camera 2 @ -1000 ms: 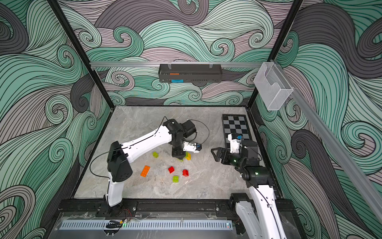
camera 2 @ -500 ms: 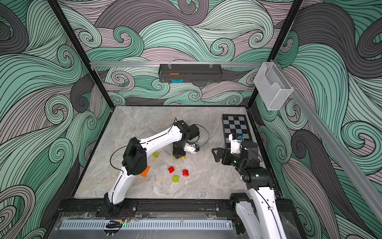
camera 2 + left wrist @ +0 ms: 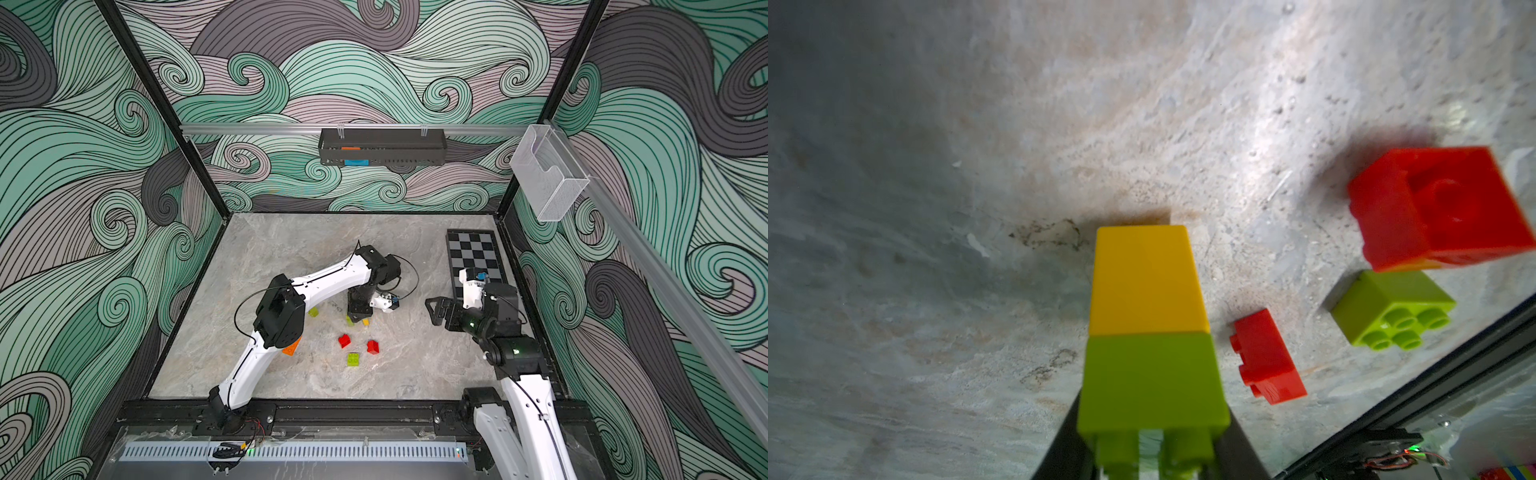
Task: Assemble a giraffe with lego
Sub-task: Place the lego brick at the center of the board, then pick up the lego brick from the center of the board.
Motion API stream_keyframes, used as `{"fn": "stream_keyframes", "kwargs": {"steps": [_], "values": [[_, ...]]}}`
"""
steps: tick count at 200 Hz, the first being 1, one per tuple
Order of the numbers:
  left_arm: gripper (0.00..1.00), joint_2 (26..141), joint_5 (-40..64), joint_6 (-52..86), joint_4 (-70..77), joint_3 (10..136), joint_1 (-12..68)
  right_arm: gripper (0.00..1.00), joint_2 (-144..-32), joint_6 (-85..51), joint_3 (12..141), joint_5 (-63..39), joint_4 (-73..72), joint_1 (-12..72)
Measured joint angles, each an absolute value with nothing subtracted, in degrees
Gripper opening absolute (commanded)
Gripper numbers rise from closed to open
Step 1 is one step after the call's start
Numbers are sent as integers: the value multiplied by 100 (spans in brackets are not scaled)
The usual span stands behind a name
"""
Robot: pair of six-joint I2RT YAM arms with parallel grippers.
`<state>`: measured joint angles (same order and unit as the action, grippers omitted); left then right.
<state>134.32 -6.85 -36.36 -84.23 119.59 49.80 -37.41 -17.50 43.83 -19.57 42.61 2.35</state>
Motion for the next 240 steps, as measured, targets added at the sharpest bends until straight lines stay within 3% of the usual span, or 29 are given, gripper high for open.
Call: {"fn": "stream_keyframes", "kwargs": {"steps": [19,47,101,160,240], "values": [[69,13428,-679,-3638,-8409,12068,4974,94,-3760,-1750,4383,-1959,4261,235],[81,13303,-659,-3656,-8281,12105,4954,91,-3811,-1750,4383,-1966,4259,294],[87,11806,-231,-3291,-7922,11751,4652,79,-3896,-2211,4309,-2067,4241,781],[93,8967,322,-2606,-7310,9286,3500,75,-4165,-3712,3221,-1761,3680,3127],[99,6989,1756,-2261,-6366,6455,2152,73,-7054,-4313,4504,137,3527,5166]]}}
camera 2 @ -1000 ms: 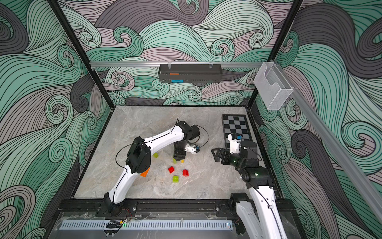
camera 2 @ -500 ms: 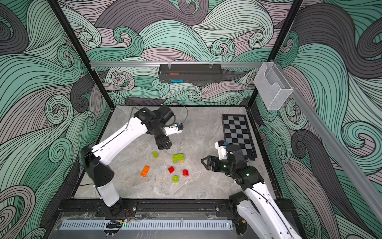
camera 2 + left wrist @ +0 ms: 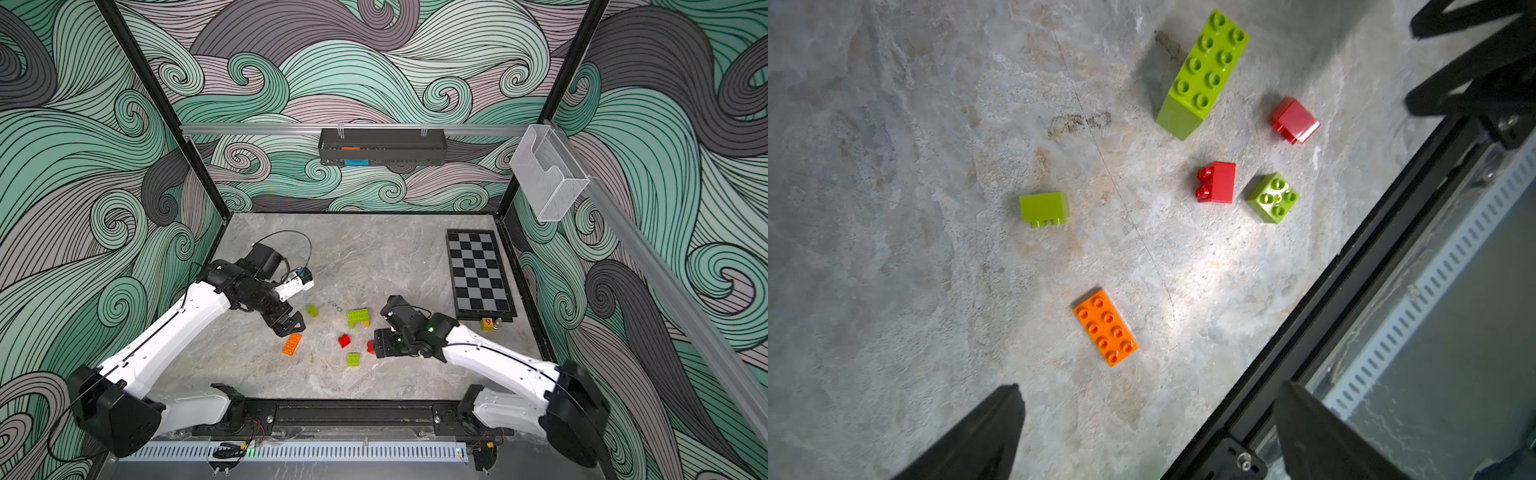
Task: Assemble a giraffe with lego
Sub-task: Pick up the lego brick from the center of the board.
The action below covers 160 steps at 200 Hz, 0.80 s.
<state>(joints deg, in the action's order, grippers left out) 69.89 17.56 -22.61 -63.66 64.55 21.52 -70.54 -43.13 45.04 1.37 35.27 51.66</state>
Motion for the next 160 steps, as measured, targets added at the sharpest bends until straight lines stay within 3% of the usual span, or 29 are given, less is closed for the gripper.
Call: {"fn": "stream_keyframes", "kwargs": {"steps": [44,160], "values": [[99,6272,2740,-2012,-5758,5706,1236,69,-8256,-4191,4976,414,3494,5325],[99,6163,3343,-1942,-5411,5645,744,58,-8165,-4051,3599,-1372,1492,4198]]}}
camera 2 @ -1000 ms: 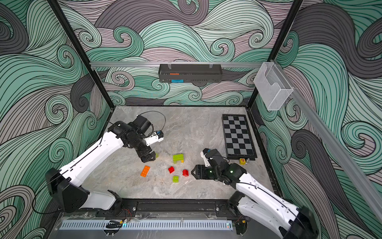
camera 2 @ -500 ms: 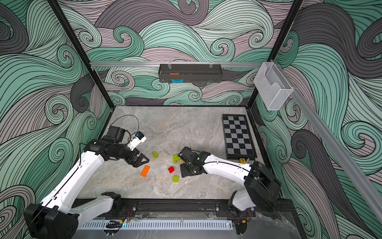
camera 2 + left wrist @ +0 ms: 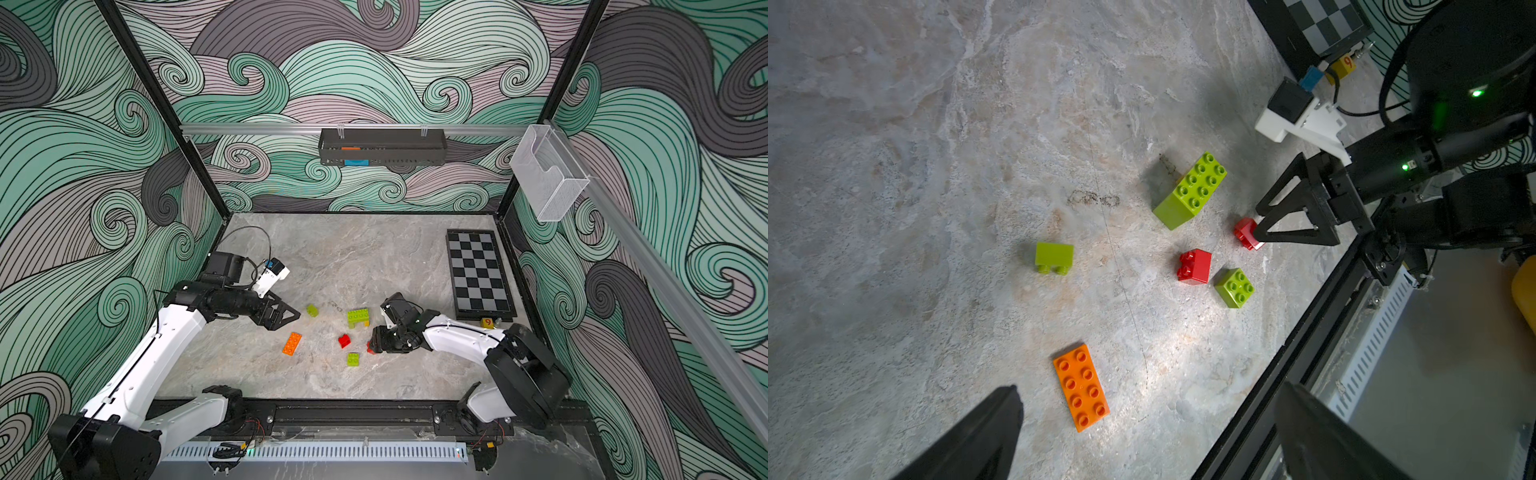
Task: Assemble a giraffe with lego
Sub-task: Pick up the lego brick from the center of the board.
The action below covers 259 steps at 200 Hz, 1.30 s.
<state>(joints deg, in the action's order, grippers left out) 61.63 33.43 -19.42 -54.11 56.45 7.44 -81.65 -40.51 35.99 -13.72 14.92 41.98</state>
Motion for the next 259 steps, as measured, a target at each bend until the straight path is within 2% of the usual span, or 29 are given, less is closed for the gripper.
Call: {"fn": "stream_keyframes", "kwargs": {"steps": [52,95,103,121,129,179,204,259], "values": [[99,6163,3411,-1940,-5391,5642,674,54,-8493,-4121,3575,-1828,926,4169],[99,6163,3450,-1940,-5382,5599,652,42,-8567,-4123,3575,-1872,882,4169],[99,6163,3454,-1940,-5380,5599,650,44,-8565,-4110,3586,-1859,915,4171],[99,6163,3457,-1942,-5380,5599,648,57,-8565,-4038,3750,-1712,1247,4226],[99,6163,3457,-1942,-5380,5599,648,59,-8567,-3997,3905,-1549,1498,4305],[99,6160,3454,-1942,-5380,5599,644,64,-8600,-3916,4950,-499,2902,5050],[99,6136,3454,-1944,-5380,5599,642,65,-9054,-3938,5452,-21,3435,5332],[99,6053,3457,-1946,-5380,5599,637,63,-9537,-3988,5555,489,4025,5437]]}}
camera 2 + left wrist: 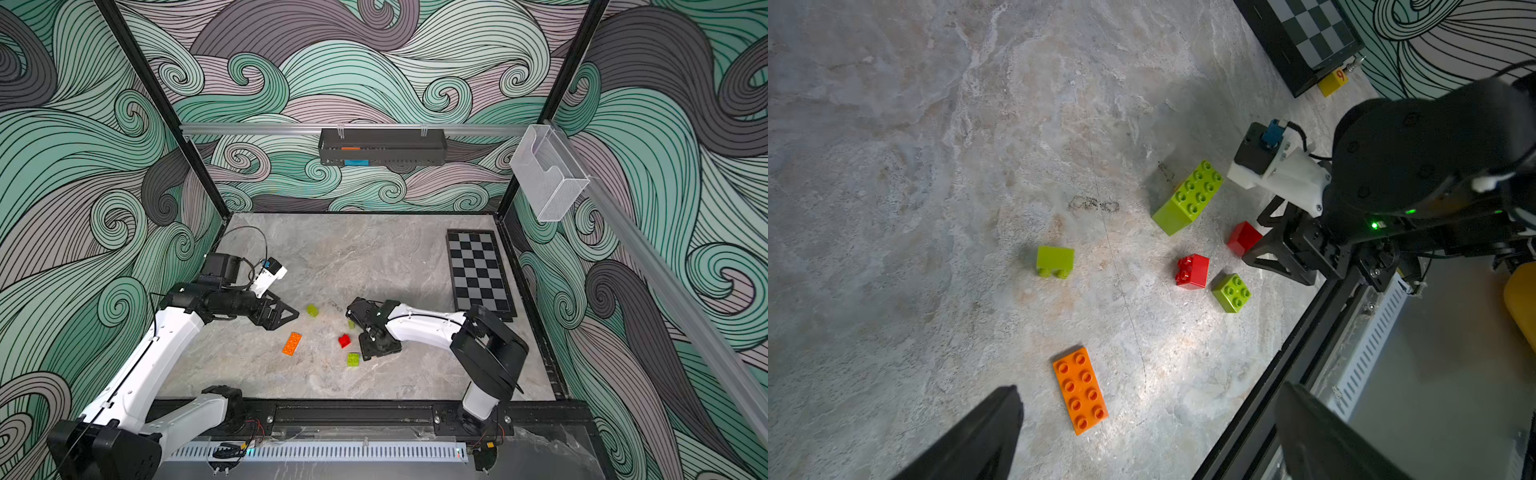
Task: Assemble a giraffe with lego
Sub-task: Pick up the lego brick from the center of the board.
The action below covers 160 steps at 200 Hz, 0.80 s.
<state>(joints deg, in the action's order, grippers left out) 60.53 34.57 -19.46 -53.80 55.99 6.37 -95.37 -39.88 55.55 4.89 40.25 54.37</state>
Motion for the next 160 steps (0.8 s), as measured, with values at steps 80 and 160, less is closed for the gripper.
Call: {"fn": "stream_keyframes", "kwargs": {"steps": [80,160], "values": [[99,6051,3463,-1951,-5380,5599,628,49,-9786,-3913,5680,600,4108,5452],[99,6036,3452,-2333,-5446,5612,635,23,-9876,-3544,5955,591,4134,5443]]}}
